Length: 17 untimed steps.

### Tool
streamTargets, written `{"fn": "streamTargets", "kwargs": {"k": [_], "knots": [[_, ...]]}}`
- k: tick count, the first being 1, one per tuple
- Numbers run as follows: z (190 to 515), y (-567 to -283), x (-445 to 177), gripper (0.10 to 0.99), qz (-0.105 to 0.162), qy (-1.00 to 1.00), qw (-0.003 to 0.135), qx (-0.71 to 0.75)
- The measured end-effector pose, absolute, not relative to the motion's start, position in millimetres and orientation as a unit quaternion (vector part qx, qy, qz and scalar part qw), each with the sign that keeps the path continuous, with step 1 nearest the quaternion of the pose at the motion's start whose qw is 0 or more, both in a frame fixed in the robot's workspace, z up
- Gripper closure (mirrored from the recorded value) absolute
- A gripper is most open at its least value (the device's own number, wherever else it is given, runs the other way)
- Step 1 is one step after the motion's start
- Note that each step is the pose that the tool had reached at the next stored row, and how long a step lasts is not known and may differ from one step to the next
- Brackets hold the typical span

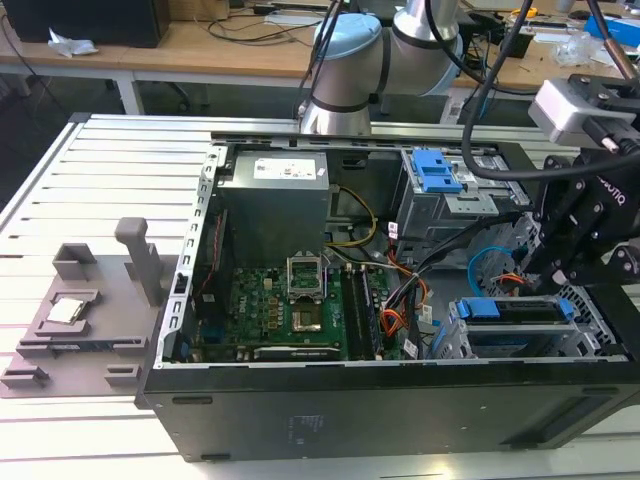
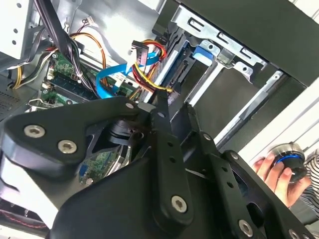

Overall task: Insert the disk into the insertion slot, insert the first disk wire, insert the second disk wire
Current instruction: 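Insert the first disk wire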

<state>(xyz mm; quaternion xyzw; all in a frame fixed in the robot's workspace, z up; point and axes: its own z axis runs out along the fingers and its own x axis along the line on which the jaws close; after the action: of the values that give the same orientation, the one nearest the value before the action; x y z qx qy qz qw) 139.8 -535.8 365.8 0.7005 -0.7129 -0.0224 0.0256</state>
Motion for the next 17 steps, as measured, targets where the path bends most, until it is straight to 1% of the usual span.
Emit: {"fn": "streamTargets", "kwargs": {"k": [4, 9, 10, 11, 12, 13, 17], "knots": [[355.2, -535.7, 139.8, 0.784, -0.022, -0.713, 0.026, 0.700], [354.7, -535.7, 139.7, 0.784, -0.022, -0.713, 0.026, 0.700], [354.6, -535.7, 139.8, 0.800, -0.022, -0.713, 0.026, 0.700], [354.6, -535.7, 139.8, 0.867, -0.022, -0.713, 0.026, 0.700], [354.6, -535.7, 139.8, 0.867, -0.022, -0.713, 0.026, 0.700], [354.6, -535.7, 139.8, 0.925, -0.022, -0.713, 0.026, 0.700], [354.5, -535.7, 139.8, 0.925, -0.022, -0.713, 0.026, 0.700]]}}
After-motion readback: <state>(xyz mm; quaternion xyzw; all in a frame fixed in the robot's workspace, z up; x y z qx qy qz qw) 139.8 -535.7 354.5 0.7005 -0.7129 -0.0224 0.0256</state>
